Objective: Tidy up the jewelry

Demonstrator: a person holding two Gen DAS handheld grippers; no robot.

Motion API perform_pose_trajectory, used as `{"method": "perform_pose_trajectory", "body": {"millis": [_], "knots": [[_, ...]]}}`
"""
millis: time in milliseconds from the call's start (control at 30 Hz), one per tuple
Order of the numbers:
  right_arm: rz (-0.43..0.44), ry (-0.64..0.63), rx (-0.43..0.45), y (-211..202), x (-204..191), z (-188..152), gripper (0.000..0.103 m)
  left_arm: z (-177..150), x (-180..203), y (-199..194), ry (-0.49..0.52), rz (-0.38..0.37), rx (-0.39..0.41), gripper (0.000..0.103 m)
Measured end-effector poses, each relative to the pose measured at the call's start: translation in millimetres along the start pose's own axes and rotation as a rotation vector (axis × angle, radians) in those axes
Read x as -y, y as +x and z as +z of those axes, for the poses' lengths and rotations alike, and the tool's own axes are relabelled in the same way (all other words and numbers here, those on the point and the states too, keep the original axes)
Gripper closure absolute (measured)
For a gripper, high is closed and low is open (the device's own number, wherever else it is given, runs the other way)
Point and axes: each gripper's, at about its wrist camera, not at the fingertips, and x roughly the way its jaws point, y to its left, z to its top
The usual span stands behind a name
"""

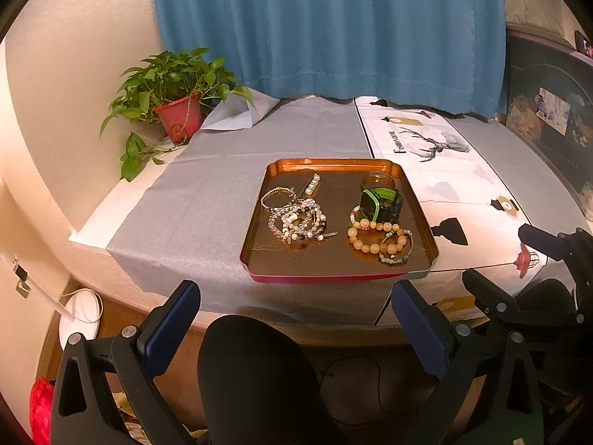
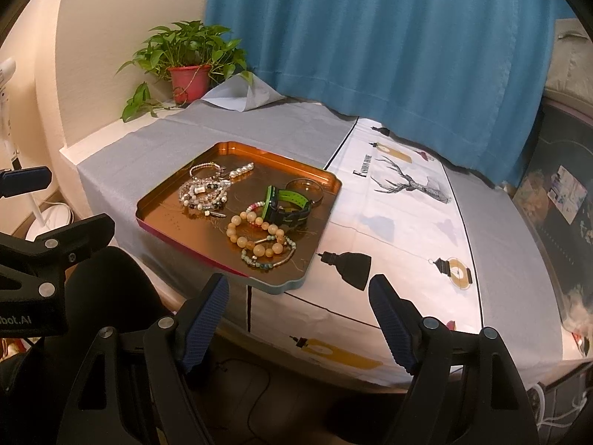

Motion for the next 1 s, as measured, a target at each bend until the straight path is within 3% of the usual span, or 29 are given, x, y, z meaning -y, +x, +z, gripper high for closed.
{"method": "perform_pose_trajectory", "body": {"millis": [1000], "knots": [[0.001, 0.0, 0.001, -0.2, -0.5, -0.4, 0.024, -3.0, -0.4, 0.3, -0.009, 0.0, -0.002, 0.0]]}}
